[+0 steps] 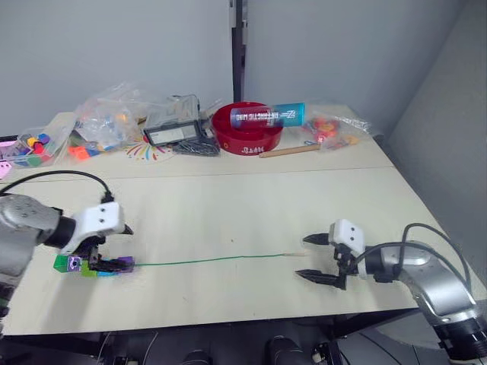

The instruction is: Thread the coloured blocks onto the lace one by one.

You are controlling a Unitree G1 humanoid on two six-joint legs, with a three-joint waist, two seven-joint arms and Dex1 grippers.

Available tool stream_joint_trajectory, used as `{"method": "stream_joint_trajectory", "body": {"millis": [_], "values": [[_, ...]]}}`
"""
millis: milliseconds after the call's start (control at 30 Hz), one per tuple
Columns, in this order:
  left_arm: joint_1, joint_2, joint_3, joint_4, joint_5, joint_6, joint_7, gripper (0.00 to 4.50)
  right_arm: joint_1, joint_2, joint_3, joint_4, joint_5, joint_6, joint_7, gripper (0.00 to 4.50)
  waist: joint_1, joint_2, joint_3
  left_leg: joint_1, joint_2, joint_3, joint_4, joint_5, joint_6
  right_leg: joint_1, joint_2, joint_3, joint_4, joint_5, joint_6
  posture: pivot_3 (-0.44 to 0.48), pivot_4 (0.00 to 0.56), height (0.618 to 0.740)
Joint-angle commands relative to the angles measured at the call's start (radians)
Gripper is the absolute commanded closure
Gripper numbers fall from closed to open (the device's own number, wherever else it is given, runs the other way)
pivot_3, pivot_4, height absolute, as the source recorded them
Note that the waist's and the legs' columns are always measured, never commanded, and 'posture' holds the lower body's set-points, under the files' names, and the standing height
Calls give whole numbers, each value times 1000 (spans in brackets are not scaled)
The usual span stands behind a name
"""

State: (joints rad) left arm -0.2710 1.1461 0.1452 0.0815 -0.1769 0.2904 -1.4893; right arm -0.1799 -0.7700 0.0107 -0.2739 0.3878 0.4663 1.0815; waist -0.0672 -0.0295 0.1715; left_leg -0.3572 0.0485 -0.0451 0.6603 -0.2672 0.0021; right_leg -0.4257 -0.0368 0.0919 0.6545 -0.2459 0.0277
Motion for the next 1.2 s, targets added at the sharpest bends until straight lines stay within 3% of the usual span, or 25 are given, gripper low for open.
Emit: {"method": "stream_joint_trajectory", "body": {"millis": [33, 233, 400, 600, 1200], "values": [[132, -16, 217, -31, -122, 21, 1, 0, 54, -5, -127, -123, 136, 101, -39, 30, -1, 0, 0, 0, 0, 0, 0, 0, 0, 0, 0, 0, -1, 0, 0, 0, 150, 731], [372, -144, 541, -3, -193, -21, 107, 0, 186, 43, -271, -191, 238, 169, -152, 30, 3, -3, 1, 0, 0, 0, 0, -1, 1, 1, -1, -2, -3, 0, -1, 0, 150, 731], [553, -179, 660, 48, -197, -1, 135, 0, 275, 75, -329, -176, 232, 131, -198, 30, 4, -3, 1, 1, 1, 0, 0, -1, 1, 2, -1, -2, -6, -2, 3, 0, 150, 731], [602, -202, 718, 132, -222, -56, 175, 0, 335, 70, -354, -116, 204, 63, -185, 30, 16, -4, 0, 1, 0, 0, 0, -1, 0, 3, -2, -2, -7, -4, 6, 0, 150, 731], [624, -250, 627, 98, -252, -70, 228, 0, 370, 47, -341, -43, 174, -16, -161, 30, 22, -4, 0, 2, 0, 2, 0, -1, 0, 3, -2, -1, -7, -4, 6, 0, 150, 731]]}}
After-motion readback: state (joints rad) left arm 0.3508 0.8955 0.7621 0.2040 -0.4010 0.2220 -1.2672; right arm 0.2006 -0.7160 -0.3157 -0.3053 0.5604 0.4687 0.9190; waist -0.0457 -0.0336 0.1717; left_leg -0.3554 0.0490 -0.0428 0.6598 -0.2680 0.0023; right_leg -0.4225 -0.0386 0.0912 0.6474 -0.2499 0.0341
